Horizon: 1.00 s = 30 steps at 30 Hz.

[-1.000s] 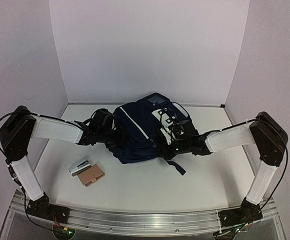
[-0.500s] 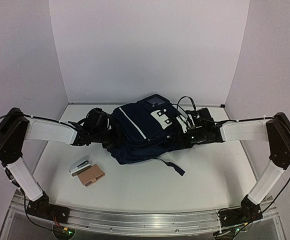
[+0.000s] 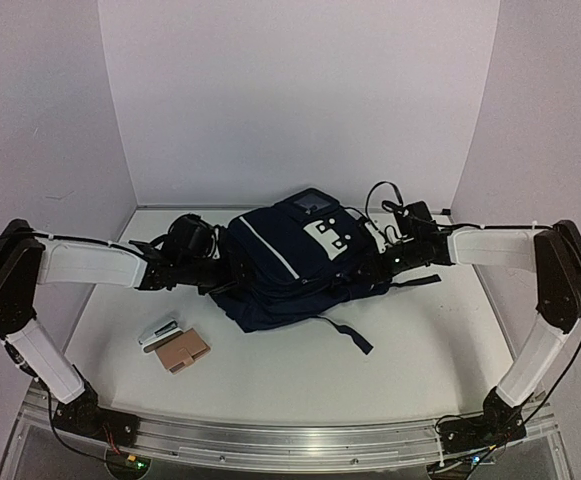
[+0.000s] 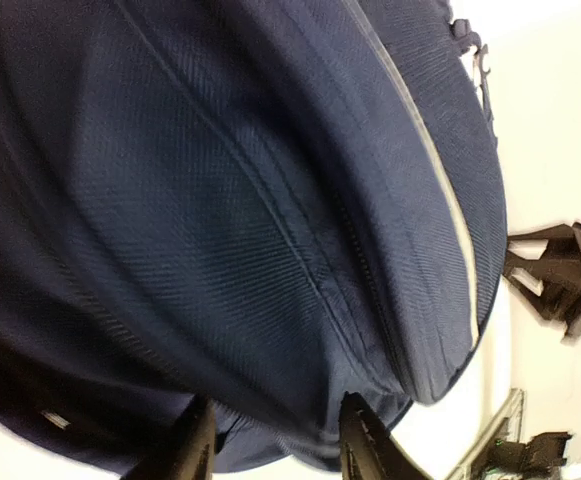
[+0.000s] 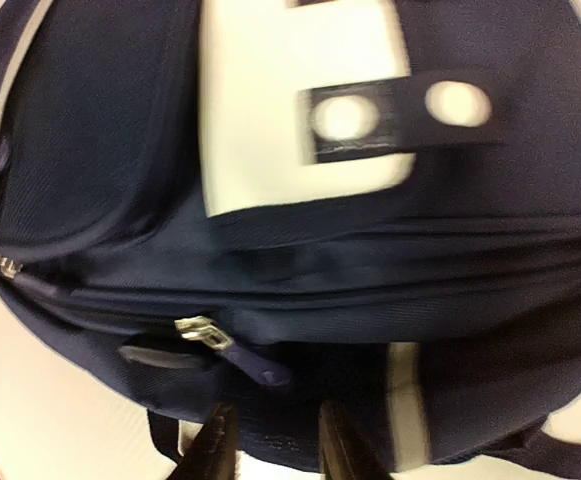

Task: Pack the student bag
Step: Zip the student bag at the center of the board.

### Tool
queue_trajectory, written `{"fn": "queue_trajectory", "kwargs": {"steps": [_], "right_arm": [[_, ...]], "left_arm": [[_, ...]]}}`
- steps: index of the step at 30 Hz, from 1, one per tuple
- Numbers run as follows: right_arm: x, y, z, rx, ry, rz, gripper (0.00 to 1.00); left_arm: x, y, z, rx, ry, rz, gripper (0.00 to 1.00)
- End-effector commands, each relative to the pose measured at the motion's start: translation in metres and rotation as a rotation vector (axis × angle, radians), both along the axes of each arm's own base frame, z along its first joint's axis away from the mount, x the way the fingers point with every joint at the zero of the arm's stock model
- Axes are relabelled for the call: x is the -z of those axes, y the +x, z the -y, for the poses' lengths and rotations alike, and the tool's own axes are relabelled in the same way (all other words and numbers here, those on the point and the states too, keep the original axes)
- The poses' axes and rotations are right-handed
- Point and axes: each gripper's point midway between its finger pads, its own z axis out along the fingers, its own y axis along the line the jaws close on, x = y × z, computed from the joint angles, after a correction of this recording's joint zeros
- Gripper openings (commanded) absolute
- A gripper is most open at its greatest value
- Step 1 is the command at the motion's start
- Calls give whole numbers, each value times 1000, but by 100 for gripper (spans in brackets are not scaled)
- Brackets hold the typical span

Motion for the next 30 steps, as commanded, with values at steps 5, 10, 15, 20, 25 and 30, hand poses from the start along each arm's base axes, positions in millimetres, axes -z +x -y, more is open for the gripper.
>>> {"fn": "queue_trajectory", "kwargs": {"steps": [5, 10, 15, 20, 25, 30], "right_arm": [[-45, -15, -21, -102, 157, -18, 63], [-50, -14, -53, -141, 245, -85, 71], [-40, -20, -91, -183, 267, -117, 73], [-18, -26, -122, -221, 260, -164, 72], [-7, -50, -160, -281, 299, -236, 71], [-34, -90, -205, -407, 383, -296, 71]], "left_arm": [[-58, -14, -5, 73, 52, 161, 71], [-51, -19, 26, 54, 109, 172, 72], [-44, -10, 31, -7, 44, 171, 73], [-32, 9, 40, 6, 58, 152, 72], [-29, 41, 10, -53, -51, 109, 69], [-30, 71, -15, -85, -37, 117, 69]]}}
